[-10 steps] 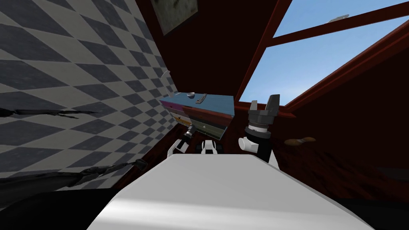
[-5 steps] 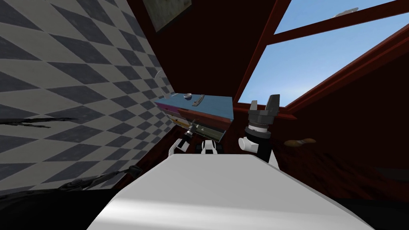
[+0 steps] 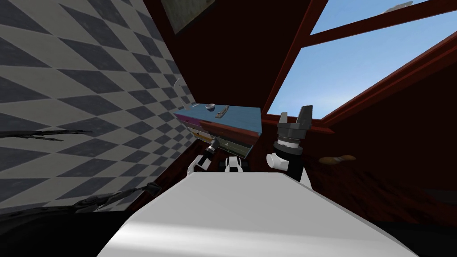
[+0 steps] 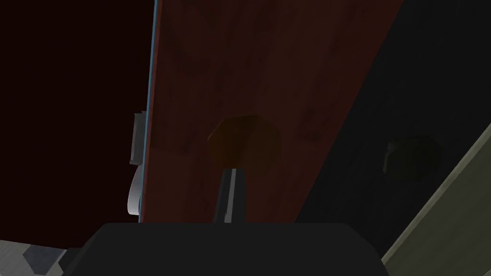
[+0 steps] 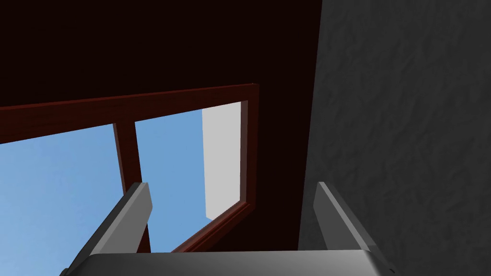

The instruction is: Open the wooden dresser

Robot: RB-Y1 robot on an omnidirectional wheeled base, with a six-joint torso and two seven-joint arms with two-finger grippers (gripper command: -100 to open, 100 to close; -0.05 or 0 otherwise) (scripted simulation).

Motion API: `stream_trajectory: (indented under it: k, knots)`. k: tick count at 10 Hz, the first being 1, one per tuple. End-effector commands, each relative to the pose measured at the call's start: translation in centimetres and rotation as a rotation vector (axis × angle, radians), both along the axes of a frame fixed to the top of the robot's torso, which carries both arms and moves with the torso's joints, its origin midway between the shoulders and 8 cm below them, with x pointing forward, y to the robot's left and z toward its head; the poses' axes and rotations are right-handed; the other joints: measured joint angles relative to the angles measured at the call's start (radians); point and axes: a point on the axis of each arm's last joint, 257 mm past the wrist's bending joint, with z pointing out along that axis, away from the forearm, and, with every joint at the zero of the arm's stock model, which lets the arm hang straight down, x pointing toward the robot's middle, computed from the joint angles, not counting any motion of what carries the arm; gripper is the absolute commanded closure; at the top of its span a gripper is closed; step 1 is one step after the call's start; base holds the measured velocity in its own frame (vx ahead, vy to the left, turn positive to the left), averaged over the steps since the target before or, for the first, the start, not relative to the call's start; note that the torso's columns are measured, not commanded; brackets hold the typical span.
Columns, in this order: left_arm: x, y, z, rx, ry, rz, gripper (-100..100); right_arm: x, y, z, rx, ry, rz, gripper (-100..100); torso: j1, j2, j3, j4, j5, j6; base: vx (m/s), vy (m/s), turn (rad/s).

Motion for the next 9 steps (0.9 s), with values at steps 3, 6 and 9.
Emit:
stream_trajectory:
  k: [3, 6, 9]
  knots:
    - [-0.1, -0.1, -0.3, -0.001, 0.006, -0.001, -100, 0.0, 0.0, 0.0, 0.000, 0.000, 0.000, 0, -0.006, -0.014, -0.009, -0.004, -0.002, 0.000, -0.059, 0.026, 0.001]
    - [0.5, 0.0, -1.1, -0.004, 0.015, 0.012, -100, 0.0, 0.0, 0.0, 0.000, 0.000, 0.000, 0, -0.006, -0.015, -0.010, -0.005, -0.002, 0.000, 0.169, -0.055, -0.054]
    - [0.5, 0.0, -0.5, -0.002, 0.011, 0.010, -100, 0.0, 0.0, 0.0, 0.000, 0.000, 0.000, 0, -0.004, -0.003, -0.002, -0.001, -0.001, 0.000, 0.083, -0.035, -0.012]
